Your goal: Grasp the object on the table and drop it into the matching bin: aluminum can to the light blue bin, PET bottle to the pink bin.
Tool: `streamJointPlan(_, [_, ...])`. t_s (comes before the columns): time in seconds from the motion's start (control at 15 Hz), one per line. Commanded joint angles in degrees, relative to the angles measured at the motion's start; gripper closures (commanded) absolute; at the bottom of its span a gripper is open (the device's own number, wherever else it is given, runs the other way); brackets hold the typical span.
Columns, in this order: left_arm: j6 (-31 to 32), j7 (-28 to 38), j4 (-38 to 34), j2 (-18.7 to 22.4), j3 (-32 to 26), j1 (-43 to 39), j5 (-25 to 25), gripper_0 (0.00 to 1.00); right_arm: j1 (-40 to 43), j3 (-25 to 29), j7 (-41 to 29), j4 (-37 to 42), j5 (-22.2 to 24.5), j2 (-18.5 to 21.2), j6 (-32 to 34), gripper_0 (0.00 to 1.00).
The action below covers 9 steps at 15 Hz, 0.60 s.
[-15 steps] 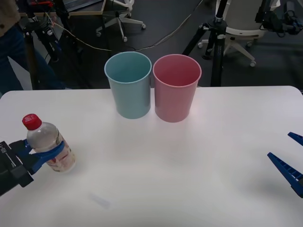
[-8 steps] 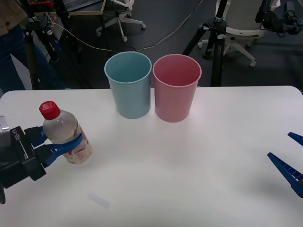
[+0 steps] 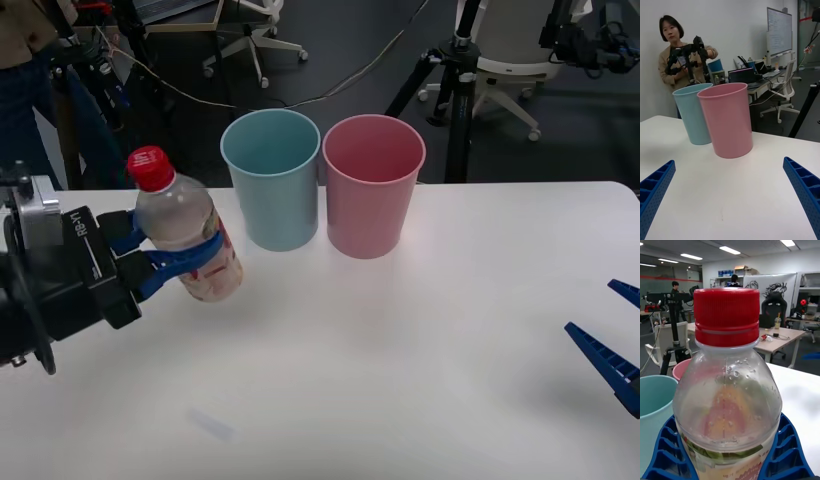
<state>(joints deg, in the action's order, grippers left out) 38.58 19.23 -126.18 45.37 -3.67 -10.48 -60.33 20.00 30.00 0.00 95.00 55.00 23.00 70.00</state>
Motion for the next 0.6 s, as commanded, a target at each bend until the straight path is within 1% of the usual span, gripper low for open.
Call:
streamJointPlan(0.07, [-2.1, 8.7, 0.1, 3.0, 3.3, 7.8, -4.7, 1.00, 0.0, 0.0, 0.0, 0.0, 0.0, 0.0, 0.0, 0.00])
streamJointPlan(0.2, [-2.1, 15.9, 0.2, 2.9, 4.8, 12.4, -9.8, 1.00, 0.0, 0.0, 0.0, 0.0, 0.0, 0.0, 0.0, 0.00])
streamJointPlan(0.27, [-2.0, 20.1, 1.0, 2.9, 6.2, 16.0, -12.7, 1.00, 0.0, 0.0, 0.0, 0.0, 0.0, 0.0, 0.0, 0.00])
streamJointPlan(0.33, [-2.1, 22.4, 2.5, 2.9, 7.9, 18.9, -13.9, 1.00, 0.0, 0.0, 0.0, 0.0, 0.0, 0.0, 0.0, 0.00])
streamJointPlan(0.4, [-2.1, 23.7, 4.3, 2.9, 9.7, 22.1, -14.2, 1.00, 0.0, 0.0, 0.0, 0.0, 0.0, 0.0, 0.0, 0.00])
streamJointPlan(0.47, [-2.0, 23.8, 7.3, 2.8, 12.2, 26.6, -14.1, 1.00, 0.0, 0.0, 0.0, 0.0, 0.0, 0.0, 0.0, 0.00])
streamJointPlan(0.6, [-2.1, 23.9, 11.3, 2.0, 15.1, 32.1, -14.0, 1.00, 0.0, 0.0, 0.0, 0.0, 0.0, 0.0, 0.0, 0.00])
